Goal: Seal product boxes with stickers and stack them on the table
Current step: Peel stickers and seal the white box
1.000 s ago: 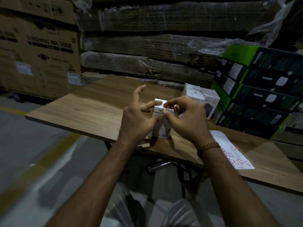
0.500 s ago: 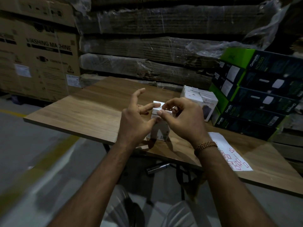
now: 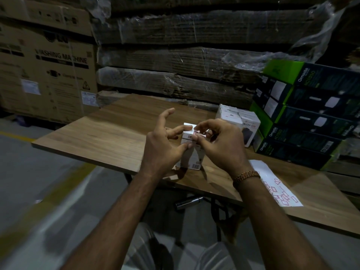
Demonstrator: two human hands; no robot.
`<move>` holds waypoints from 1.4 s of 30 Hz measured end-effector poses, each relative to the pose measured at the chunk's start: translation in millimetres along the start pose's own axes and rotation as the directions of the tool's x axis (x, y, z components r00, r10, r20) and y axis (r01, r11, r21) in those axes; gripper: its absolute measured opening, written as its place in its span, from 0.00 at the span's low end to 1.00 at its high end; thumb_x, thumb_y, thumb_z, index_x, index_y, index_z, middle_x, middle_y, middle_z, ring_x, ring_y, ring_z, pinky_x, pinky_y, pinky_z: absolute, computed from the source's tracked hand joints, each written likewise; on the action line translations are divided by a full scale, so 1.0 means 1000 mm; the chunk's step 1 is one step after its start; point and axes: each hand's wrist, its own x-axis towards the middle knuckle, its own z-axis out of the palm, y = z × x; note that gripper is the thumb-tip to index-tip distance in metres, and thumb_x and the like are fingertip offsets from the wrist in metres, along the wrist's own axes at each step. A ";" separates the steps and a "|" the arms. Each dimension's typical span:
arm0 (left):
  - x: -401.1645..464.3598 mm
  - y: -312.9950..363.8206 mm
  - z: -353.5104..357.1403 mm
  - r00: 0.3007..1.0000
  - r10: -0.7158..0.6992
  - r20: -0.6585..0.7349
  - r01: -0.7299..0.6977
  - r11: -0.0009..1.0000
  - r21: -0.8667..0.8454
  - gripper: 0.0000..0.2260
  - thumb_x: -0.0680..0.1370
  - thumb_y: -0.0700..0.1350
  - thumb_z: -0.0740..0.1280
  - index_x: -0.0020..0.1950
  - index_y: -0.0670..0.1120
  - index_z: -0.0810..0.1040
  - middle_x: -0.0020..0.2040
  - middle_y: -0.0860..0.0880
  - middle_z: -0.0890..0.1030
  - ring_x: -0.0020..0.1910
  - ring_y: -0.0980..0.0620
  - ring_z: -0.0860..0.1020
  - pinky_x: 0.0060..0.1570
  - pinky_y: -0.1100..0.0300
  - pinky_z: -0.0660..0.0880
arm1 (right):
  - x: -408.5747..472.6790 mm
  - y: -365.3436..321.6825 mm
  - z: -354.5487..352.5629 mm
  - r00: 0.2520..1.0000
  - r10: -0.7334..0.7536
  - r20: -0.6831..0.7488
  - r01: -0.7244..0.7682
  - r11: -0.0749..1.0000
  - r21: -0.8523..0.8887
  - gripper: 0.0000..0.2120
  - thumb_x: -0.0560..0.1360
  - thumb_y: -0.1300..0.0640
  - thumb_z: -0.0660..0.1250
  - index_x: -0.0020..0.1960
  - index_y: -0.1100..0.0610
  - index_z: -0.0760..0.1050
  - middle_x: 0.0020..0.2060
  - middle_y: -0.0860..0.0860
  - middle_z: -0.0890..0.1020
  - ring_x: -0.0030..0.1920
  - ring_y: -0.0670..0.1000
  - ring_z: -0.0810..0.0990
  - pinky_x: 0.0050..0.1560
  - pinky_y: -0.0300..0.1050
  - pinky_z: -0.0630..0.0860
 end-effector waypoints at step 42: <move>-0.024 -0.006 0.017 0.998 0.053 0.037 -0.047 0.987 -0.152 0.46 0.78 0.36 0.75 0.87 0.56 0.52 0.81 0.60 0.70 0.75 0.56 0.74 0.64 0.52 0.82 | -0.045 0.030 0.017 0.971 0.224 -0.085 -0.177 0.911 0.373 0.29 0.73 0.67 0.78 0.69 0.50 0.76 0.68 0.47 0.73 0.65 0.41 0.78 0.51 0.38 0.84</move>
